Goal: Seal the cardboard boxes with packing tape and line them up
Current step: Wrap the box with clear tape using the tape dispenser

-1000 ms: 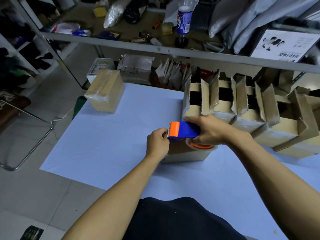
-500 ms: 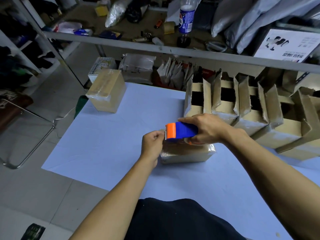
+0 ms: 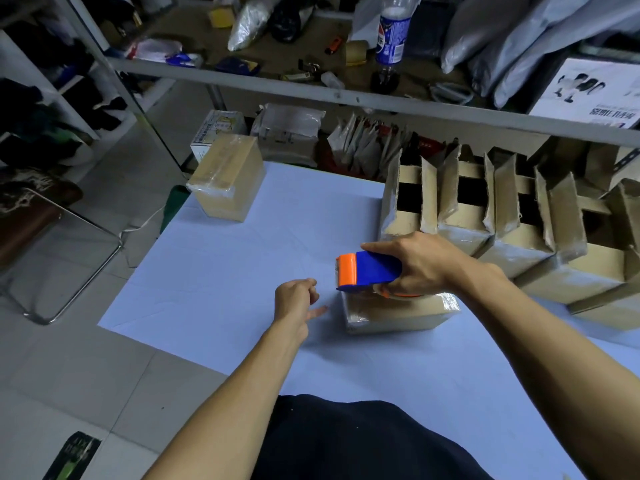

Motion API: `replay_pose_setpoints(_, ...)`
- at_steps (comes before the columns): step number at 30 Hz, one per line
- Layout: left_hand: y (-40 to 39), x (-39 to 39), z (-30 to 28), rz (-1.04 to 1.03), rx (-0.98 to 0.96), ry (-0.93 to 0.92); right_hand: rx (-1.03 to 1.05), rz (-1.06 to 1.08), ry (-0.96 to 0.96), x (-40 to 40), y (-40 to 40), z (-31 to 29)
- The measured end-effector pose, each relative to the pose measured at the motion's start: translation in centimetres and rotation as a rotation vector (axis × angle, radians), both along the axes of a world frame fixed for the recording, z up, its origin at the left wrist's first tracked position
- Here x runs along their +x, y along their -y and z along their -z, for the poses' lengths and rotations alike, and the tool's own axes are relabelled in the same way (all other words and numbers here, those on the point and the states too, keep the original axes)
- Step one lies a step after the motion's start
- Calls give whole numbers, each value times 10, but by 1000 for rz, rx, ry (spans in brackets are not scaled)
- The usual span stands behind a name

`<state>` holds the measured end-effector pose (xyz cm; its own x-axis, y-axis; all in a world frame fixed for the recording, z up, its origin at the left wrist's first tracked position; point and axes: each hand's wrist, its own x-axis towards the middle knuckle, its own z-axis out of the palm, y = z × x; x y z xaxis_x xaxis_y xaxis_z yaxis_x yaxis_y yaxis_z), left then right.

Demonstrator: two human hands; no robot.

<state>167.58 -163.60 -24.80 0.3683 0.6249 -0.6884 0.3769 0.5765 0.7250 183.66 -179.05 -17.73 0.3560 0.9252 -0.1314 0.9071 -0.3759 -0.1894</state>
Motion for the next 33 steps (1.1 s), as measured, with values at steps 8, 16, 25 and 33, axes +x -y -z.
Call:
replay_pose_setpoints(8, 33, 1, 24, 1, 19, -18, 6, 21, 6, 4, 9, -1)
replay_pose_setpoints(16, 50, -2, 36, 53, 99, -2, -37, 14, -79, 9, 9, -2)
replay_pose_setpoints(25, 66, 19, 35, 210, 237, 20, -21, 41, -70, 10, 16, 0)
replay_pose_setpoints(33, 66, 32, 49, 409, 256, -133, 15, 98, -55, 10, 26, -1)
